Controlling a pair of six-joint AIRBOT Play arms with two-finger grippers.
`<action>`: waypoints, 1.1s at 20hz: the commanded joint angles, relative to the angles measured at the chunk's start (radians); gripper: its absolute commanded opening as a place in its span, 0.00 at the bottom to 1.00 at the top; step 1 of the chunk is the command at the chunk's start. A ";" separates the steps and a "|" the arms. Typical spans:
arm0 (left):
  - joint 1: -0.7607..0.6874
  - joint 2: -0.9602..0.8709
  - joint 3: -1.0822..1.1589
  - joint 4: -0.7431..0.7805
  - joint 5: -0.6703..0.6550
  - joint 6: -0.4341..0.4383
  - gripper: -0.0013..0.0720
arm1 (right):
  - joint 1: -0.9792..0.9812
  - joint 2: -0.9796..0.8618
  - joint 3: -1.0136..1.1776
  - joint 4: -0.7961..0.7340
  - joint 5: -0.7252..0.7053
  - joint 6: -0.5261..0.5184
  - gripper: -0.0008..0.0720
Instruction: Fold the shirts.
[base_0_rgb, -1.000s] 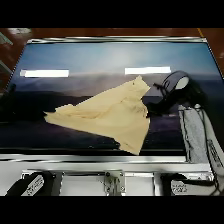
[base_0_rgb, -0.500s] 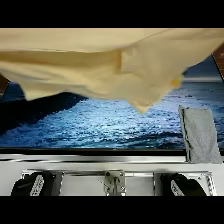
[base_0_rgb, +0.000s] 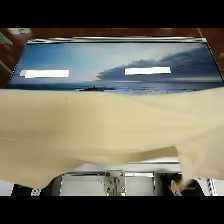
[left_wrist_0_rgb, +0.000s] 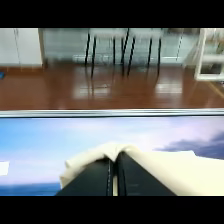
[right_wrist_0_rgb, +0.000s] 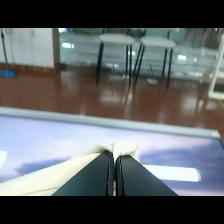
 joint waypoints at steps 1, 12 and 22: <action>0.001 -0.001 -0.037 0.018 -0.122 0.002 0.07 | 0.000 -0.022 0.003 -0.024 0.175 0.004 0.10; -0.008 -0.425 -0.584 0.132 0.082 0.105 0.07 | 0.001 -0.659 -0.323 -0.001 0.094 0.035 0.10; -0.168 -0.919 -0.584 0.030 0.649 0.105 0.07 | 0.001 -1.097 -0.334 0.220 -0.705 0.034 0.10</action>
